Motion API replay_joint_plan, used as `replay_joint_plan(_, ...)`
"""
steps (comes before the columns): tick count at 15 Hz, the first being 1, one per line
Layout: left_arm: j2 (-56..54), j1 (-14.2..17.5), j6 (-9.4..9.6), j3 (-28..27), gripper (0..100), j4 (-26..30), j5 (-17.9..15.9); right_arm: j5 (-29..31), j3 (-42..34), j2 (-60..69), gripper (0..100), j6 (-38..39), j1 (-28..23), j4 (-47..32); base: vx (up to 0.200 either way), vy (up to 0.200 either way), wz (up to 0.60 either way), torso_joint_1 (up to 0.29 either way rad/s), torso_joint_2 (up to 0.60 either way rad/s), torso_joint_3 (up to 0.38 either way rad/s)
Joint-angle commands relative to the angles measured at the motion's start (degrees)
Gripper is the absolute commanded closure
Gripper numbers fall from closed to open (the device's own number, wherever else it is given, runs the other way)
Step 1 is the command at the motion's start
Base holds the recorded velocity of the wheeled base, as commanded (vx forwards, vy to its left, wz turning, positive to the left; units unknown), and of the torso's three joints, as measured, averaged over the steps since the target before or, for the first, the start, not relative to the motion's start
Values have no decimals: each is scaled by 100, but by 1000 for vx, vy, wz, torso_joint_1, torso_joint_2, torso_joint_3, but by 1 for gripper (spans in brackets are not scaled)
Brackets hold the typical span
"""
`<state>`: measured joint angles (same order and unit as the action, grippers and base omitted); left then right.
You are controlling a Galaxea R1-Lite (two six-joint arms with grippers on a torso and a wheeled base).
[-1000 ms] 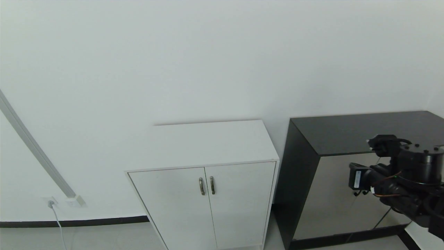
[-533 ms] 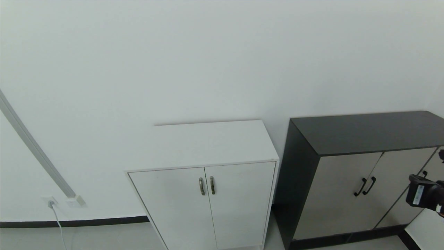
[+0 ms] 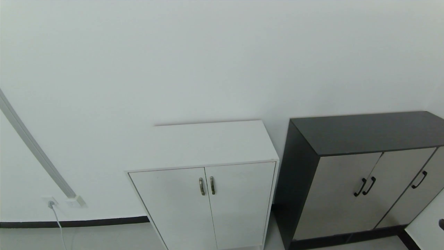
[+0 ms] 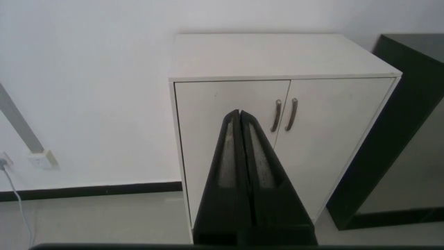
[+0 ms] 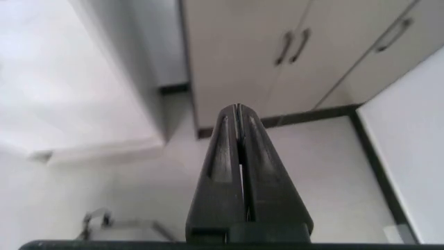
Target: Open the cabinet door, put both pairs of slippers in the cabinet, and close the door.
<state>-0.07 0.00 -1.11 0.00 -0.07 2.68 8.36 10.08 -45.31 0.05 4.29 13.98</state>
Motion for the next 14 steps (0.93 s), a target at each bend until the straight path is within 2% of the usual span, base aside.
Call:
replay_joint_plan(1, 7, 0, -3, 0, 100, -1, 4, -406, 11, 1376, 100, -102, 10, -862, 0, 0, 0, 0, 0, 0)
replay_joint_plan(5, 7, 0, -3, 0, 100, -1, 4, -801, -164, 1956, 100, -102, 10, -1644, 0, 0, 0, 0, 0, 0)
replay_joint_plan(9, 7, 0, -3, 0, 100, -1, 4, -951, -753, 2088, 100, -269, 19, -1644, 0, 0, 0, 0, 0, 0)
replay_joint_plan(13, 7, 0, -3, 0, 100, -1, 4, -977, -815, 2167, 100, -321, 63, -1609, 0, 0, 0, 0, 0, 0)
replay_joint_plan(14, 7, 0, -3, 0, 100, -1, 4, -1109, -815, 2299, 100, -269, 204, -1609, 0, 0, 0, 0, 0, 0)
